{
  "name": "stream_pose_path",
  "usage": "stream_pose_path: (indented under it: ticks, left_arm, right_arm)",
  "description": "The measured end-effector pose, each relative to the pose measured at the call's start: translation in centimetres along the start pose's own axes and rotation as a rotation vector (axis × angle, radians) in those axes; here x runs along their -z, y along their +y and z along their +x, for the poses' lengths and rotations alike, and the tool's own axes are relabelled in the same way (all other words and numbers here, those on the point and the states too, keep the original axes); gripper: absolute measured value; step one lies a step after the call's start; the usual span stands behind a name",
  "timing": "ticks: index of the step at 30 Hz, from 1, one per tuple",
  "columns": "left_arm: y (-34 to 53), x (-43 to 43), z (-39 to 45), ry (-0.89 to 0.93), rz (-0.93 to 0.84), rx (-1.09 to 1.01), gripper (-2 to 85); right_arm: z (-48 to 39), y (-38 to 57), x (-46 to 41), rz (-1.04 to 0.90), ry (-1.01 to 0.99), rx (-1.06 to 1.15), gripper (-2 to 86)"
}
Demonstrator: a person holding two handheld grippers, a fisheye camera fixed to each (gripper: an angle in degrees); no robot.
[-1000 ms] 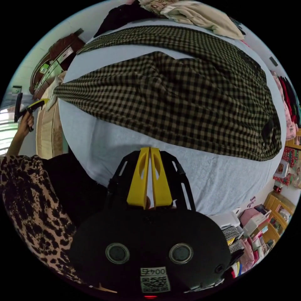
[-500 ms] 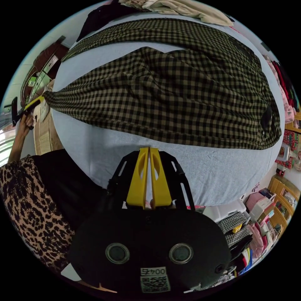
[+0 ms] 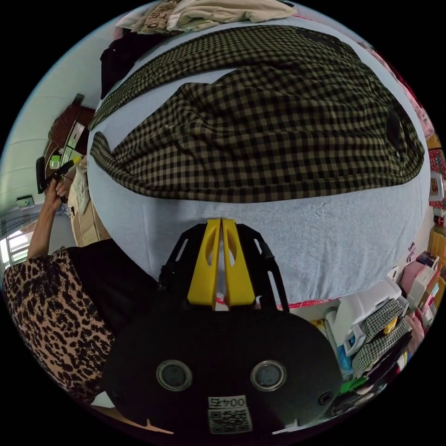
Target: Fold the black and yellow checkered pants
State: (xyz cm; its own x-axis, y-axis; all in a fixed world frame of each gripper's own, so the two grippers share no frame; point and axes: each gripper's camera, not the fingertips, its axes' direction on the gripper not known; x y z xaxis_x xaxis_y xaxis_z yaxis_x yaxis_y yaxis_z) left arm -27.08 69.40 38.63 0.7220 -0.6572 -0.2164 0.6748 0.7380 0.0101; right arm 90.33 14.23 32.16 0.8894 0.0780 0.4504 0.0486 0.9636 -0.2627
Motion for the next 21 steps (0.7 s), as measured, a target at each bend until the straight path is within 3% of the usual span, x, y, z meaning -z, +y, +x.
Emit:
stream_pose_path:
  ticks: [7, 21]
  left_arm:
    - [-0.9, -1.2, -2.8, 0.234, 0.026, 0.234, 8.7]
    - [-3.3, 1.0, -3.0, 0.142, 0.049, 0.315, 6.9]
  right_arm:
    - [-2.1, -0.5, -0.9, -0.018, 0.106, 0.025, -0.7]
    - [-4.1, -0.5, -2.7, -0.001, 0.161, 0.044, -0.7]
